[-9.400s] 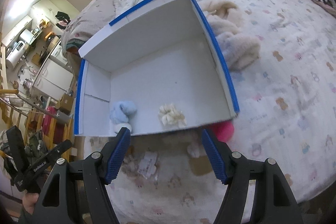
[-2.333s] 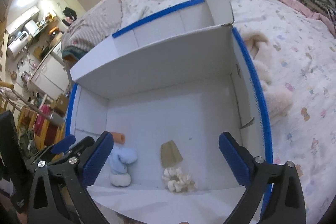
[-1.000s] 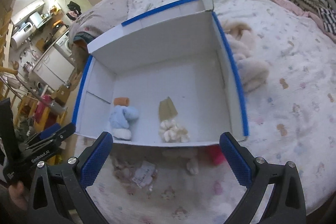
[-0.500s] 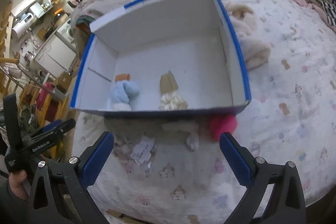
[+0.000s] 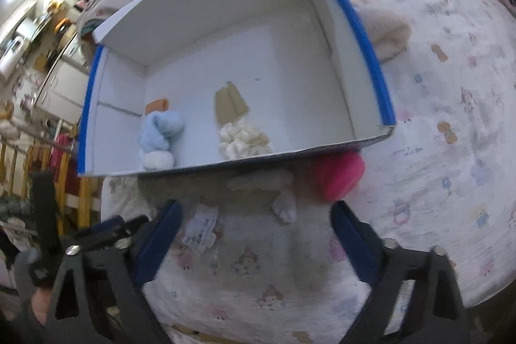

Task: Organize soft objects
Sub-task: 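Grasp the beige scrunchie with the left gripper while the right gripper grasps the white cloth, then carry the beige scrunchie and white cloth into the box and open both grippers, then lift both tools out of the box toward the bag and pink heart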

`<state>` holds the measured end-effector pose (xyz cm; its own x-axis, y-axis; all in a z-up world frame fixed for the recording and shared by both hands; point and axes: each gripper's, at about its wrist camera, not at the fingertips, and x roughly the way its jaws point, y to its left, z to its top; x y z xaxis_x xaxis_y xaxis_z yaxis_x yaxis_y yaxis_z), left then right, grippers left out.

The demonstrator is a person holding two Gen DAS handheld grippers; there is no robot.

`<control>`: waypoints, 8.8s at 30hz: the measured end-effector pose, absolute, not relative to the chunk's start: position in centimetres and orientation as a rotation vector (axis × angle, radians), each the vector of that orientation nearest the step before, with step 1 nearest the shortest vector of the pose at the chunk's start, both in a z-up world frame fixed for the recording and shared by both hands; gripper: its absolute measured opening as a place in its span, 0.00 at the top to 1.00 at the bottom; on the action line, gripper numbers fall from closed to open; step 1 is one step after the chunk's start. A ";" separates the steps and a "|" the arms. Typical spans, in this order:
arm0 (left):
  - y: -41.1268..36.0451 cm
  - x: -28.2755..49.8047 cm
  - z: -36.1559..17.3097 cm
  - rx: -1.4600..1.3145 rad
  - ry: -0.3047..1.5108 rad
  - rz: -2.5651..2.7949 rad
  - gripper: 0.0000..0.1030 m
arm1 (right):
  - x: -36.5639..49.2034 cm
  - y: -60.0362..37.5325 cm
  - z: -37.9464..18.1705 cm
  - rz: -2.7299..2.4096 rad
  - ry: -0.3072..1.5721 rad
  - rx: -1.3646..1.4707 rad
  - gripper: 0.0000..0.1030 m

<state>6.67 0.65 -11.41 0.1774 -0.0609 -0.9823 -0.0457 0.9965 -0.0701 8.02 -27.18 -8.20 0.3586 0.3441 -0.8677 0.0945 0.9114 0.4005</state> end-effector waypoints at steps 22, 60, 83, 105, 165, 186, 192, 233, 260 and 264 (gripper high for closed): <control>-1.5 9.2 -15.1 -0.003 1.506 0.032 0.87 | 13.2 -21.8 -14.0 0.100 1.378 0.228 0.33; 5.1 5.0 -6.2 -0.142 1.296 0.061 0.91 | 5.9 -23.9 -8.1 0.300 1.248 0.326 0.69; 6.1 3.2 4.7 -0.099 0.876 0.125 0.91 | 5.1 -25.1 0.8 0.379 0.870 0.389 0.69; -1.7 13.6 4.2 0.041 0.898 -0.034 0.91 | 13.4 -26.2 2.7 0.335 0.823 0.288 0.69; -4.0 16.6 -4.9 0.020 1.039 -0.032 0.52 | 16.4 -25.2 -5.9 0.241 1.119 0.297 0.28; -4.2 16.3 -3.9 0.034 1.004 0.014 0.36 | 16.2 -25.2 -4.2 0.242 1.022 0.269 0.00; -4.0 15.9 -3.4 0.028 0.995 0.022 0.36 | 16.0 -25.1 -4.0 0.242 1.013 0.268 0.00; -1.5 5.8 -3.5 0.055 1.016 0.078 0.31 | 6.4 -27.3 -3.8 0.130 1.084 0.172 0.00; -4.3 7.8 -8.3 0.046 1.174 0.010 0.31 | 9.7 -29.0 -9.8 0.061 1.292 0.263 0.00; -4.5 8.4 -8.9 -0.001 1.207 -0.017 0.31 | 10.7 -29.4 -10.5 0.038 1.310 0.278 0.00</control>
